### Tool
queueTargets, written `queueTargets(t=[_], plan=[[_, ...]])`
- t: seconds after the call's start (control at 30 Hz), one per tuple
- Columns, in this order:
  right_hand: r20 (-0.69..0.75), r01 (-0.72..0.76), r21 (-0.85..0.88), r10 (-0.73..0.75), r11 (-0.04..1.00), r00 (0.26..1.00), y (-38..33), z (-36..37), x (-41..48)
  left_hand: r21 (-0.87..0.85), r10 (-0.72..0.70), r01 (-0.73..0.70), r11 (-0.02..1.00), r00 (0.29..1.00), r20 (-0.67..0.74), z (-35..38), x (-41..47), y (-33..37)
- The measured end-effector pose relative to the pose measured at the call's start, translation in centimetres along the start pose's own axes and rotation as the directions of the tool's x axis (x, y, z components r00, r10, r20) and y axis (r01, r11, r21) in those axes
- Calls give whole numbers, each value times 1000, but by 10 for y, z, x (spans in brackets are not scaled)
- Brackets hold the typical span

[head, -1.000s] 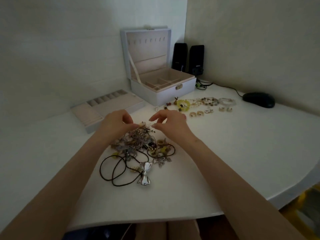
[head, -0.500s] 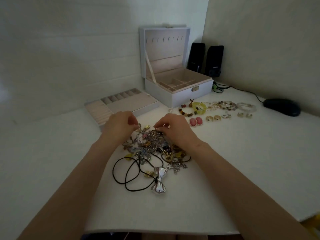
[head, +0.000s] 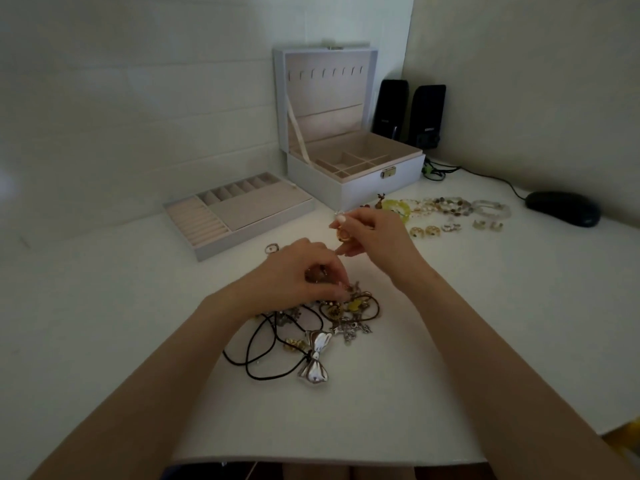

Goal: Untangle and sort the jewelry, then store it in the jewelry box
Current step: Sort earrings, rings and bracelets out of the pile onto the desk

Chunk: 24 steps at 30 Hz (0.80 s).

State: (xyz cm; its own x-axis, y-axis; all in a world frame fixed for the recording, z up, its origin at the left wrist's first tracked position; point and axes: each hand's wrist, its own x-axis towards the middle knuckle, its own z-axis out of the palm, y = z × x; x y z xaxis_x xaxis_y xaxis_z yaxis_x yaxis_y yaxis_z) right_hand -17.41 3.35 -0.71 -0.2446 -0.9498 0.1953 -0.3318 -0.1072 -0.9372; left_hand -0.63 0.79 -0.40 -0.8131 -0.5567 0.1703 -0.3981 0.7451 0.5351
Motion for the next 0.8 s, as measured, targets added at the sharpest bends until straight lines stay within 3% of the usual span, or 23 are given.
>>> queueTargets(t=[0.1, 0.27, 0.33, 0.4, 0.47, 0.57, 0.7, 0.8], plan=[[57, -56, 90, 51, 994, 997, -3, -6, -3, 85, -10, 5, 996, 998, 62, -3, -2, -5], [131, -41, 11, 40, 999, 991, -4, -5, -7, 143, -75, 57, 988, 990, 123, -15, -6, -12], [147, -38, -3, 38, 999, 988, -6, -4, -8, 75, -114, 103, 992, 982, 152, -19, -7, -12], [171, -24, -17, 26, 1000, 985, -7, -3, -10, -25, -159, 163, 986, 980, 118, -23, -8, -10], [196, -14, -39, 22, 999, 980, -7, -2, -10, -70, -210, 209, 975, 978, -5, -26, -8, -12], [188, -10, -75, 24, 997, 982, -7, -1, -9, 3, -273, 276, 961, 954, -127, -31, -8, -19], [140, -11, -83, 22, 997, 990, -4, -2, -8, 154, -344, 360, 920, 931, -119, -36, -11, -31], [134, -15, -124, 32, 992, 990, -2, -2, -8, 129, -402, 406, 905, 914, -54, -38, -14, -35]])
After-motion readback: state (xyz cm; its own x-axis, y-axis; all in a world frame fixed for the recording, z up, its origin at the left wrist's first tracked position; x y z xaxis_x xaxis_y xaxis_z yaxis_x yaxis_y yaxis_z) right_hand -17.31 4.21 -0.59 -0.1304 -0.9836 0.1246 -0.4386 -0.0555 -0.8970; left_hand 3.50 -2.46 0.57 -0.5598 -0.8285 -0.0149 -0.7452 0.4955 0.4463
